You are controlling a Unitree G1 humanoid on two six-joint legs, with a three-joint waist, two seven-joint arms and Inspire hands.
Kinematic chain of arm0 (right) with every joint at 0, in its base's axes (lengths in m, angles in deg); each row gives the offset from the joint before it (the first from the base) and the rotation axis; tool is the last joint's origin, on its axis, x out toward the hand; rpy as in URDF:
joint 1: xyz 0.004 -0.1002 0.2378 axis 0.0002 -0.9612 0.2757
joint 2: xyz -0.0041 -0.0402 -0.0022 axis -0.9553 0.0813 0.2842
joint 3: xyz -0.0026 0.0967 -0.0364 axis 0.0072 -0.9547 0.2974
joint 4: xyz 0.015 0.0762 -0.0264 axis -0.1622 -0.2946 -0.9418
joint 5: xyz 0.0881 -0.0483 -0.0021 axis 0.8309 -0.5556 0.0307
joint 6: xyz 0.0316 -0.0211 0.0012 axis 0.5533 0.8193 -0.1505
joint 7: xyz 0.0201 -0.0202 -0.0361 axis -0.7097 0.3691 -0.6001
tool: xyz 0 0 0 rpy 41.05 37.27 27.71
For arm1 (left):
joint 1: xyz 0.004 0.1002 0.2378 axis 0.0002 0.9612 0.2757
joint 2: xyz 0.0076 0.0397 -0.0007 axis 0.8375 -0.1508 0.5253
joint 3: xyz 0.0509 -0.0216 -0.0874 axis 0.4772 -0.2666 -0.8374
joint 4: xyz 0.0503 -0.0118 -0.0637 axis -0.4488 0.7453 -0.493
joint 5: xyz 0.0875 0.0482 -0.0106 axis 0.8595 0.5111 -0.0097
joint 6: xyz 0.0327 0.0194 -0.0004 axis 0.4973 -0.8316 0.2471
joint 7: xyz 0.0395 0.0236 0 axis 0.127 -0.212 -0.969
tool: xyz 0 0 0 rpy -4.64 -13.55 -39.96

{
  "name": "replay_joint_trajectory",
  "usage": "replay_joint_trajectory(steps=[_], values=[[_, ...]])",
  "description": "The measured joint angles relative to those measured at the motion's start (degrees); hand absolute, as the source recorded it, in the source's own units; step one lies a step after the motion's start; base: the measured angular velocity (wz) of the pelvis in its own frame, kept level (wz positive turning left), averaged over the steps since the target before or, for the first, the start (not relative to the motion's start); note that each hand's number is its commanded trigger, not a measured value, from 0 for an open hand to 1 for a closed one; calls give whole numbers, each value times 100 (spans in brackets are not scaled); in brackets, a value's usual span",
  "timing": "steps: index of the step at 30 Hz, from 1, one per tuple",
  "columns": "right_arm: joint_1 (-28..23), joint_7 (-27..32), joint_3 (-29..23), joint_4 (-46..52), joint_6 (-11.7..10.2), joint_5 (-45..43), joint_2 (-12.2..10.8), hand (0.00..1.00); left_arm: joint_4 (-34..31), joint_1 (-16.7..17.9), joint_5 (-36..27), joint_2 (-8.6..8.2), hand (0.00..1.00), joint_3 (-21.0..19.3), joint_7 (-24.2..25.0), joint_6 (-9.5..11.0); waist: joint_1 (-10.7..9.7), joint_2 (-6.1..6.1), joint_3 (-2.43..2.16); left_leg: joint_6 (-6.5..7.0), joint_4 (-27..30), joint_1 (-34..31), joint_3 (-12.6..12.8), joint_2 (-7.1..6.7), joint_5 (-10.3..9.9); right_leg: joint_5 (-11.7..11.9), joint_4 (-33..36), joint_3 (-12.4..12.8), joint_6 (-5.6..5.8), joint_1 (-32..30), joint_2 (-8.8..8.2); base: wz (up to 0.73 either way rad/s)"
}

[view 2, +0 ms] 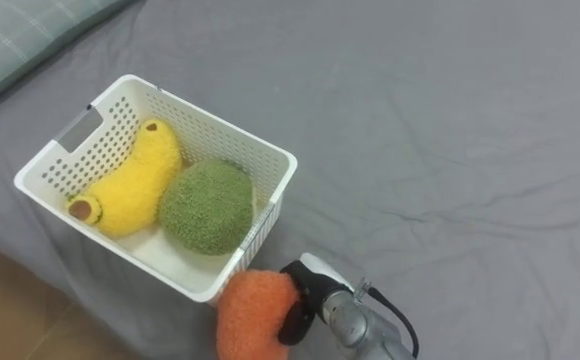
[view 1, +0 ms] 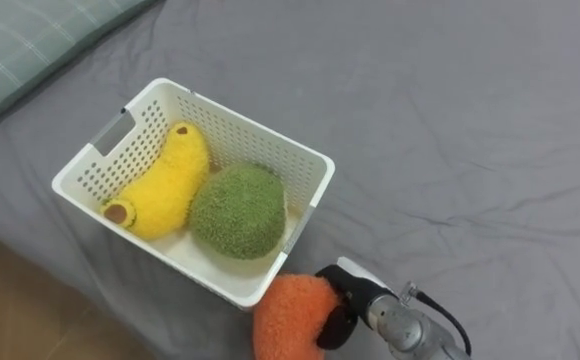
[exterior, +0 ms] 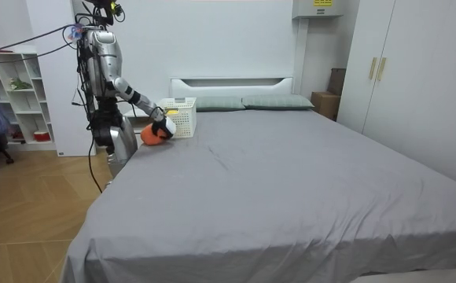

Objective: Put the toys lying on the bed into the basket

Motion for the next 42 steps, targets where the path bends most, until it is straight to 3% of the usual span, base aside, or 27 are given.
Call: replay_joint_trajectory(steps=[10, 16, 20, 25, 27, 33, 42], values=[[4, 307, -141, -1, -105, 249, 59, 100, 67, -8, -9, 17, 0, 9, -51, 103, -33, -55, -2, 2, 22, 27, -2, -15, 1, 0, -1, 38, 1, 35, -3, 0], [-15, 630, -423, 170, -165, 393, 143, 100, 165, 6, -20, 77, 0, -52, -75, 74, -189, -52, -1, 4, 30, 105, 25, -19, -1, 0, -1, 93, 1, 115, -8, -1], [-241, 813, -884, 329, -409, 536, 272, 100, 161, 43, -19, 84, 0, -208, -72, 87, -281, -56, -6, 17, 18, 213, 96, -12, -8, -3, 5, 157, 5, 191, -14, -6], [-583, 987, -1334, 667, -412, 516, 295, 100, 89, 61, -16, 86, 0, -434, -92, 90, -457, -53, -25, 24, -21, 312, 231, 6, -12, -6, 9, 316, 10, 231, -11, -17], [-631, 995, -1554, 715, -521, 525, 325, 100, 33, 69, -17, 77, 0, -591, -187, 153, -606, -50, -24, 25, -36, 402, 269, 14, -13, -6, 10, 397, 10, 291, 1, -12], [-933, 1035, -1956, 1142, -520, 547, 469, 100, 27, 43, -18, 78, 0, -767, -241, 211, -725, 24, -110, 37, -138, 591, 372, 38, -27, -6, 19, 537, 10, 418, 21, -11], [-1042, 1039, -2229, 1757, -502, 534, 478, 100, 46, 61, -22, 77, 0, -992, -265, 195, -801, 47, -106, 36, -179, 760, 453, 61, -27, -5, 28, 615, 9, 527, 33, -5]])
